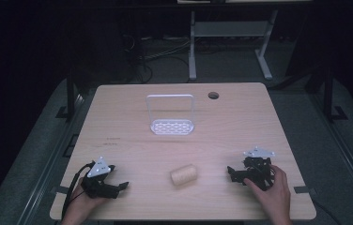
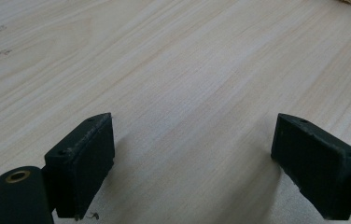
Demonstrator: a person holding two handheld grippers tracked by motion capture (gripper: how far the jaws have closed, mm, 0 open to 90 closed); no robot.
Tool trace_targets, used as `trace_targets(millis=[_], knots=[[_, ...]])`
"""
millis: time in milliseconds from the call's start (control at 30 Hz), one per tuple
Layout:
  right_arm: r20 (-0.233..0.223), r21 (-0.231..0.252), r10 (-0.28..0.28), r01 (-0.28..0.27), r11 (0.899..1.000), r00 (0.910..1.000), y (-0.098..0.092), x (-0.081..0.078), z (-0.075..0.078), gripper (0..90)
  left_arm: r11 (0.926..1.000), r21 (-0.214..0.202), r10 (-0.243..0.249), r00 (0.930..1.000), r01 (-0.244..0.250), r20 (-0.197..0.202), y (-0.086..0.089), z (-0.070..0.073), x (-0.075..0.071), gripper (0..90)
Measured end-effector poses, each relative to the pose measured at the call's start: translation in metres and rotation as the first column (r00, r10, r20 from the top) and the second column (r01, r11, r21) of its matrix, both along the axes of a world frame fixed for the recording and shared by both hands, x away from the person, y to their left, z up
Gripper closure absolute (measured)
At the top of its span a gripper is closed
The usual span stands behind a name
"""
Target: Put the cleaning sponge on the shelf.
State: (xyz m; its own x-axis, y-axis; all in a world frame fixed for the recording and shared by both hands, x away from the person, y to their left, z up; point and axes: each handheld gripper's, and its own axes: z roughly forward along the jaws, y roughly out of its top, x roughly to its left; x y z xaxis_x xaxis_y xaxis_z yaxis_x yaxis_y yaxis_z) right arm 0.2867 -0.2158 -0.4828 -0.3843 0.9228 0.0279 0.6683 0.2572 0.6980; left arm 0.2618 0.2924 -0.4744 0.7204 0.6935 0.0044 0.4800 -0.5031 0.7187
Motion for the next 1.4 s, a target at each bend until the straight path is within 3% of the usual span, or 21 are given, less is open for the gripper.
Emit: trace_targets(millis=[367,1133,1400], knots=[[0.000,0.000,0.000,0.000,1.000,1.0000,0.000,0.000,0.000,0.6,1.0000,0.003,0.006,1.0000,-0.006,-0.005,-0.001,0.001,0.000,13.0],[-0.001,0.001,0.000,0.000,1.000,1.0000,0.000,0.000,0.000,0.5,0.9975,-0.006,-0.070,0.9975,0.070,-0.007,-0.017,0.012,0.001,13.9],[0.000,0.000,0.002,-0.002,1.000,1.0000,0.000,0.000,0.000,0.5,0.9953,-0.023,-0.093,0.9956,0.094,0.009,-0.026,0.019,0.002,13.9]])
